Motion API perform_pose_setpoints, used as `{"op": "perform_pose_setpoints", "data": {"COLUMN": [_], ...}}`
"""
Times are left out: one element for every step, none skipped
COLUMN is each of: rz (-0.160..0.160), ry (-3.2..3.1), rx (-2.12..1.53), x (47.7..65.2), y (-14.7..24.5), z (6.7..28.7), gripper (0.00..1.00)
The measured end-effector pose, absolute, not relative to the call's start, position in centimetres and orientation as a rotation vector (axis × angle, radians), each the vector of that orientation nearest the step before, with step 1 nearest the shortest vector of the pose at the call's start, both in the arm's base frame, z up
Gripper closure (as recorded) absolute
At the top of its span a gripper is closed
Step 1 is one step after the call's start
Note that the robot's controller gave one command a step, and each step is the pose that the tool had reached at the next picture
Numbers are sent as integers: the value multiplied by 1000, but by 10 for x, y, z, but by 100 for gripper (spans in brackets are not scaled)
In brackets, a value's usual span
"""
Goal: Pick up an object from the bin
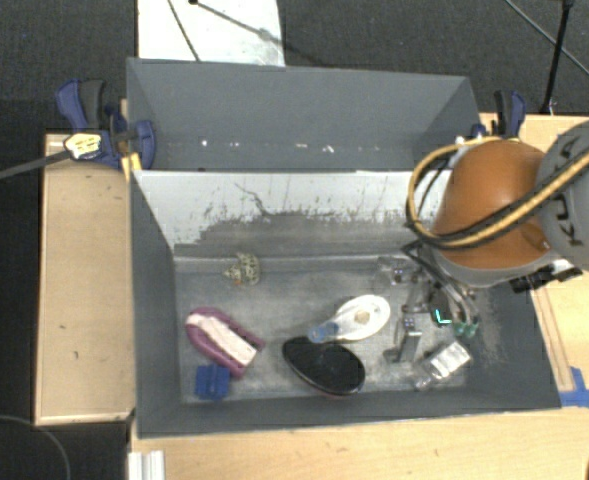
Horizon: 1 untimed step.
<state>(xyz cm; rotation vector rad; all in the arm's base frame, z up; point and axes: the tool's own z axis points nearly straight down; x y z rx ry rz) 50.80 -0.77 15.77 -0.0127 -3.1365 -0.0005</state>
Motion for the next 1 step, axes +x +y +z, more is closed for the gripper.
{"op": "perform_pose_setpoints", "data": {"rz": [-2], "ry": [-3128], "rx": [260], "x": [536], "y": [15], "z": [67], "gripper": [0]}}
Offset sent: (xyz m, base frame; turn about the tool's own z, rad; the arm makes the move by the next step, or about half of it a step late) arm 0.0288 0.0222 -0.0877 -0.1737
